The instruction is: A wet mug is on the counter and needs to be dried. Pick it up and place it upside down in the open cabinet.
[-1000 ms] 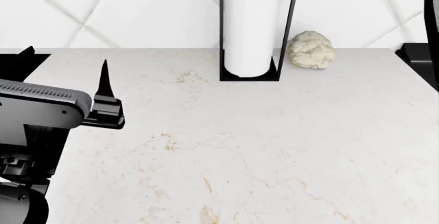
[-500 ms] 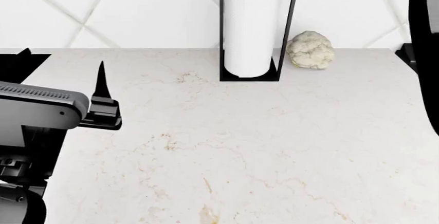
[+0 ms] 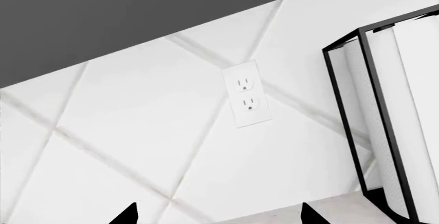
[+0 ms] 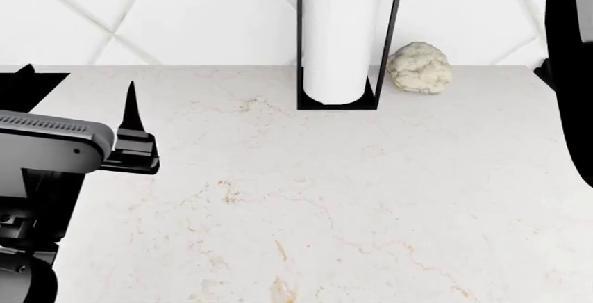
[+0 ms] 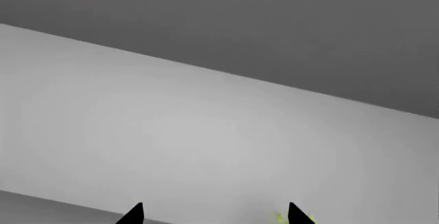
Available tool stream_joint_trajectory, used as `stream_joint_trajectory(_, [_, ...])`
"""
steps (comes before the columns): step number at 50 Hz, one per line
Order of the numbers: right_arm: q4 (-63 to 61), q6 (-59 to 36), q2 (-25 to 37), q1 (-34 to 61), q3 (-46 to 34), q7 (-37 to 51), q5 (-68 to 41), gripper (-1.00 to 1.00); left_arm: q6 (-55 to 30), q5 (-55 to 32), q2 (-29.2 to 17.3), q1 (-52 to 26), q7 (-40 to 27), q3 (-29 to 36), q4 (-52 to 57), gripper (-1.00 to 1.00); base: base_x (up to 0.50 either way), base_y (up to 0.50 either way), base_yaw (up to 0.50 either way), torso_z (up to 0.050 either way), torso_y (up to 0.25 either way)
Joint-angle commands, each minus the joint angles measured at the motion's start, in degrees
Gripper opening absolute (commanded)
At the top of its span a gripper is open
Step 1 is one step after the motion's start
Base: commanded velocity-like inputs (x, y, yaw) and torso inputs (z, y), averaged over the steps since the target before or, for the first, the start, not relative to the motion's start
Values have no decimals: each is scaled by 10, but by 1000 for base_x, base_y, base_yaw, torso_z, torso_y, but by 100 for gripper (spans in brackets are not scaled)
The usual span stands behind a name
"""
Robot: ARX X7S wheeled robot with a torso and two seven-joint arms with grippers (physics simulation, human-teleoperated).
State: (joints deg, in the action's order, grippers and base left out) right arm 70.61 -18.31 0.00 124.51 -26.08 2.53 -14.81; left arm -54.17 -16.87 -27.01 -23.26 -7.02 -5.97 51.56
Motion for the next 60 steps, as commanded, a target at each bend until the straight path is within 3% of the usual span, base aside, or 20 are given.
stream_joint_trajectory(1, [42, 20, 1, -15, -35, 0, -25, 100, 3, -3, -2, 3, -1, -4, 0, 100, 0, 0, 0, 0, 0])
stream_joint_trajectory(20, [23, 87, 6, 16, -66, 8, -40, 100, 13, -4, -4, 14, -3, -7, -5, 100, 0, 0, 0, 0, -1])
stream_joint_trajectory(37, [-171, 6, 50, -10, -68, 36, -63, 100, 16, -7, -6, 19, -5, -10, -4, 100, 0, 0, 0, 0, 0])
stream_joint_trajectory(60, [-308, -66, 75, 2, -58, 53, -91, 100, 5, -18, -11, 11, -8, -17, 5, 100, 0, 0, 0, 0, 0])
